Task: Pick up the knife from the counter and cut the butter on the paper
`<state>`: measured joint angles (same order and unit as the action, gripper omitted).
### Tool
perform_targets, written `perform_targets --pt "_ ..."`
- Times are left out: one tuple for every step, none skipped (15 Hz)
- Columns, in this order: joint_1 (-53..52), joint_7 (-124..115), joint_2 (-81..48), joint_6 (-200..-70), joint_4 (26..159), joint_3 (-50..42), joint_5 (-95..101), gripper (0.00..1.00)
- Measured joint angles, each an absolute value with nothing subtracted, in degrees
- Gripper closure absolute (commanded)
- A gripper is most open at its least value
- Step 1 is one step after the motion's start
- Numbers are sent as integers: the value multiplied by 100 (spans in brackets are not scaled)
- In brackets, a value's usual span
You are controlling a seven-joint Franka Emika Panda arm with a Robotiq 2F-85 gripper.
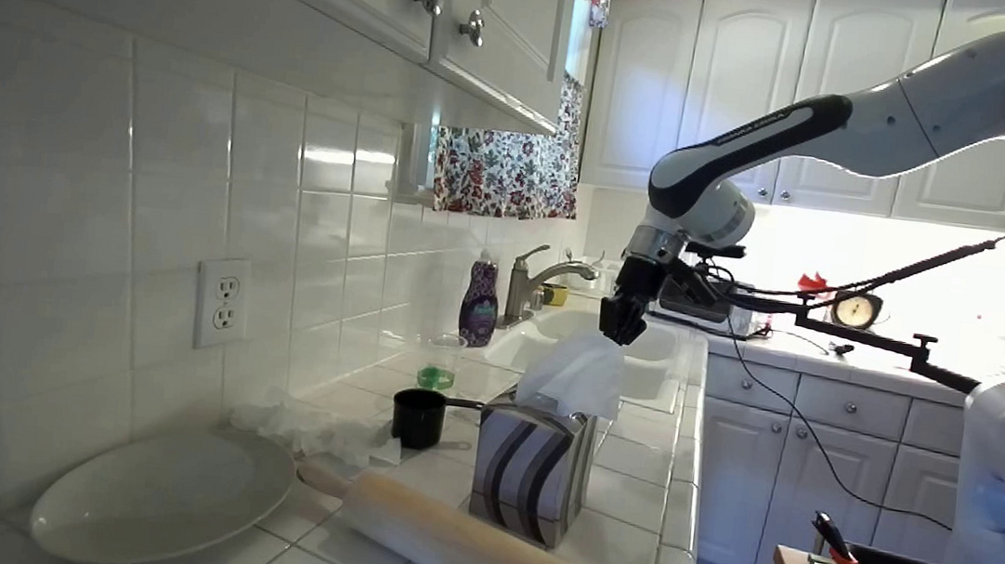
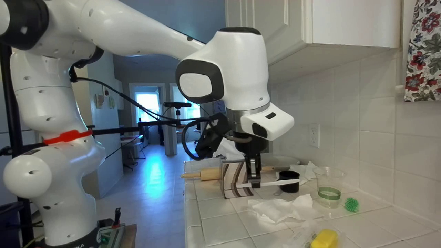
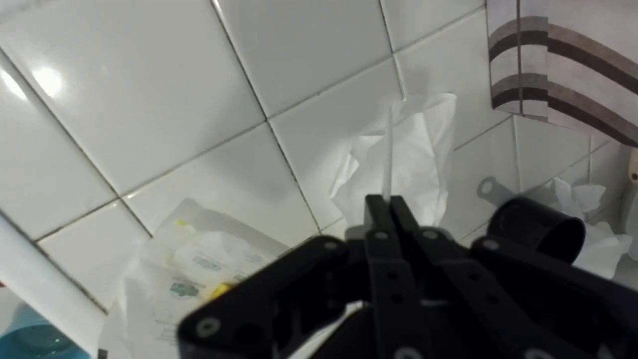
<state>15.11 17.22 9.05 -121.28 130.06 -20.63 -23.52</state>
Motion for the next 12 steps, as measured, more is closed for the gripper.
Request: perform_targets --pt "1533 1607 862 -12027 12950 -2101 -2398 99" --pt "1555 1484 819 -11957 12899 -2136 -2425 99" --pt "1580 1365 776 -11907 12848 -2164 -2433 99" --pt "1606 1257 731 -11868 12803 -2183 -2441 99" --pt "1631 1168 684 -11820 12757 -2201 -2459 99" --pt "1661 1085 633 -11775 12711 -2211 -2497 99" --pt "1689 1018 572 -11706 12663 -2225 -2547 99" --pt "1719 944 509 -11642 12616 -2235 -2589 99" --pt "1749 872 444 -11578 12566 -2241 -2654 96" --pt "1757 869 409 -11580 12554 -2241 -2658 96" --pt "1757 870 402 -11584 12554 -2233 -2657 96" --pt "1756 869 405 -11584 12554 -2223 -2657 96"
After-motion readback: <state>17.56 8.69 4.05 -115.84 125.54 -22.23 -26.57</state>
